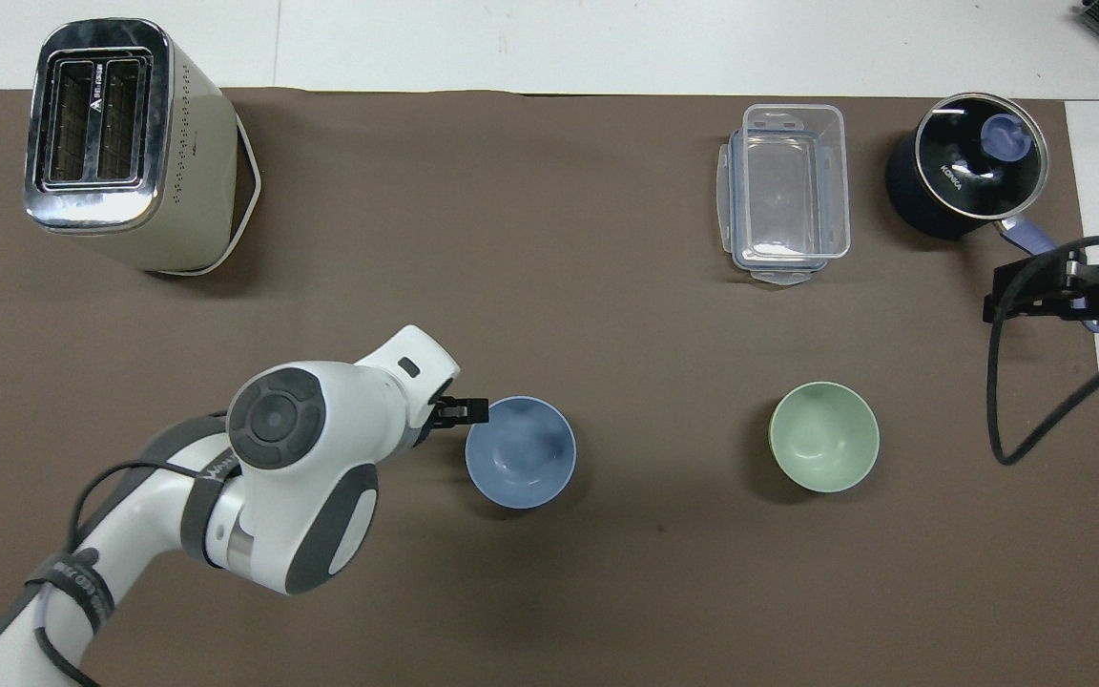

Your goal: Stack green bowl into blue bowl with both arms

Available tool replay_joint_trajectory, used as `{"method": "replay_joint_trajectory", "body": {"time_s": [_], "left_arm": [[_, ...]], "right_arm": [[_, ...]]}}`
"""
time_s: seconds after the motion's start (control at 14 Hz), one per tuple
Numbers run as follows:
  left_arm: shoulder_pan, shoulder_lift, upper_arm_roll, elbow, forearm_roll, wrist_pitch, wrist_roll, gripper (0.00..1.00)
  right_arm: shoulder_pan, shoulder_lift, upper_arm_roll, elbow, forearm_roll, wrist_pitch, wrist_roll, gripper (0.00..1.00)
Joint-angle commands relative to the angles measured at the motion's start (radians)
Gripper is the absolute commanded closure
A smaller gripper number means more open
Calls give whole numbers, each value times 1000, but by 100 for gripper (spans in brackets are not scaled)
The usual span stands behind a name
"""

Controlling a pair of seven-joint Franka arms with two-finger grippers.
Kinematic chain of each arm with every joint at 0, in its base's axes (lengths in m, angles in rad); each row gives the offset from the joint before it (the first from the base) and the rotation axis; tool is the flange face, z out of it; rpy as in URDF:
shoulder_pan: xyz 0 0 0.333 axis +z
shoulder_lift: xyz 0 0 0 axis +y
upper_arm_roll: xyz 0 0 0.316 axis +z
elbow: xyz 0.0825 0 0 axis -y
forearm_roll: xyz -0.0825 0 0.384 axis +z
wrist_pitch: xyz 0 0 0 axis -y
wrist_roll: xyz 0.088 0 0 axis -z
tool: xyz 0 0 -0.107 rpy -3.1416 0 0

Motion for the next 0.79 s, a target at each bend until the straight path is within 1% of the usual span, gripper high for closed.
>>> {"method": "replay_joint_trajectory", "body": {"time_s": [0.0, 0.07, 0.21, 0.29, 0.43, 0.57, 0.71], "left_arm": [[102, -16, -2, 67, -3, -102, 6, 0], [125, -20, 0, 72, 10, -117, 6, 0], [206, -27, 0, 105, 46, -148, 18, 0], [234, -25, 0, 141, 56, -178, 46, 0], [304, -22, 0, 214, 65, -276, 167, 0], [375, -22, 0, 280, 65, -371, 288, 0], [416, -24, 0, 345, 66, -465, 322, 0]], "right_arm": [[-14, -8, 2, -13, 22, -10, -8, 0], [-14, -25, 2, -40, 23, 3, -8, 0], [-17, -85, 2, -155, 23, 99, -28, 0], [-28, -108, 1, -206, 23, 140, -55, 0], [-37, -123, 1, -278, 23, 185, -80, 0], [-64, -140, 1, -361, 23, 239, -144, 0], [-66, -154, -1, -442, 23, 306, -171, 0]]}}
